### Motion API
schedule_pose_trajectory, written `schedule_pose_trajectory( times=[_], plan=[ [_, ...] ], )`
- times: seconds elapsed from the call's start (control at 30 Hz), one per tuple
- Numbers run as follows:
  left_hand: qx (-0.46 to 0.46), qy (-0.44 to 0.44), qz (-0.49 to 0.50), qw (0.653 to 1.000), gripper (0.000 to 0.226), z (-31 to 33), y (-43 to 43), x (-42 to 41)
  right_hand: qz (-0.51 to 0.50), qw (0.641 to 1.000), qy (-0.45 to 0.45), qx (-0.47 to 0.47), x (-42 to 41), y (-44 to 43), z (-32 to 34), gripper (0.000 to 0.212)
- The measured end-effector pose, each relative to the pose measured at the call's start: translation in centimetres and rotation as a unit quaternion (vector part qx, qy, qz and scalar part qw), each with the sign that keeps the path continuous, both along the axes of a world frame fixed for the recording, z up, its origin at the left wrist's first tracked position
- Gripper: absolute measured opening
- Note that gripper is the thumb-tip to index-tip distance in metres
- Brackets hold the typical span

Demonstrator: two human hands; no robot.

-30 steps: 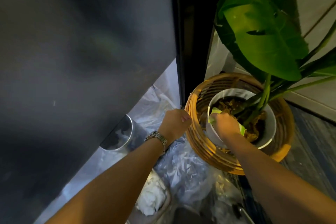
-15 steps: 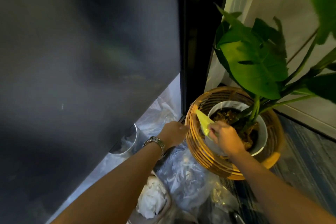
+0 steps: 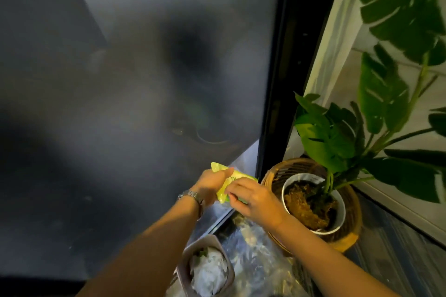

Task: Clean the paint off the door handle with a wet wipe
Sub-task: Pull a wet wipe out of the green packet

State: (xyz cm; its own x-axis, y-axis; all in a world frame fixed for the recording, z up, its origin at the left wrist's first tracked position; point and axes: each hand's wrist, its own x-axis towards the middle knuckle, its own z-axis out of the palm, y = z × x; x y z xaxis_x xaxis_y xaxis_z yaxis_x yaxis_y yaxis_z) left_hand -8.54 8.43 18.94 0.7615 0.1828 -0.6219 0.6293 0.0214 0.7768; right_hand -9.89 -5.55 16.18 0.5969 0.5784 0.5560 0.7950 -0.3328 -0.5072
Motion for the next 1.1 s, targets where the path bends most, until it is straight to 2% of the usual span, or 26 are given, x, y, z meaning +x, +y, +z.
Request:
schedule_pose_trajectory(
  times=[0.07, 0.17, 0.27, 0.37, 0.47, 0.63, 0.73, 0.8, 0.87, 0.97, 1.1],
  plan=[
    [-0.023, -0.034, 0.035, 0.999, 0.022, 2.4, 0.7, -0.8, -0.010, 0.999, 0.030, 0.028, -0.6, 0.7, 2.5, 0.012],
    [-0.032, -0.089, 0.085, 0.992, 0.030, 5.9, 1.3, -1.8, -0.076, 0.985, 0.134, 0.075, -1.3, 1.8, 5.9, 0.022],
    [0.013, -0.122, 0.118, 0.985, 0.030, 9.1, 1.7, -2.7, -0.111, 0.978, 0.172, 0.037, -1.7, 3.0, 8.2, 0.039],
    [0.076, -0.139, 0.136, 0.978, 0.040, 11.6, 2.1, -4.0, -0.116, 0.979, 0.168, 0.017, -2.5, 4.0, 10.5, 0.049],
    [0.130, -0.163, 0.137, 0.968, 0.046, 14.0, 2.3, -5.3, -0.122, 0.982, 0.138, 0.026, -3.3, 4.8, 12.5, 0.049],
    [0.201, -0.220, 0.138, 0.944, 0.042, 16.7, 2.5, -6.9, -0.147, 0.984, 0.037, 0.095, -4.3, 6.2, 14.2, 0.028],
    [0.265, -0.261, 0.136, 0.918, 0.048, 17.6, 2.5, -7.6, -0.151, 0.983, -0.019, 0.108, -4.5, 6.6, 14.8, 0.013],
    [0.306, -0.281, 0.135, 0.900, 0.051, 18.0, 2.2, -8.0, -0.160, 0.979, -0.033, 0.119, -4.5, 6.8, 15.2, 0.015],
    [0.326, -0.308, 0.145, 0.882, 0.050, 18.0, 1.7, -8.4, -0.169, 0.974, -0.008, 0.149, -4.7, 7.0, 15.7, 0.011],
    [0.327, -0.350, 0.178, 0.860, 0.046, 17.7, 1.5, -8.8, -0.224, 0.943, 0.089, 0.230, -4.3, 6.7, 17.0, 0.012],
    [0.317, -0.402, 0.166, 0.843, 0.038, 18.0, 1.6, -9.4, -0.351, 0.859, 0.191, 0.321, -1.5, 4.8, 18.3, 0.015]
  ],
)
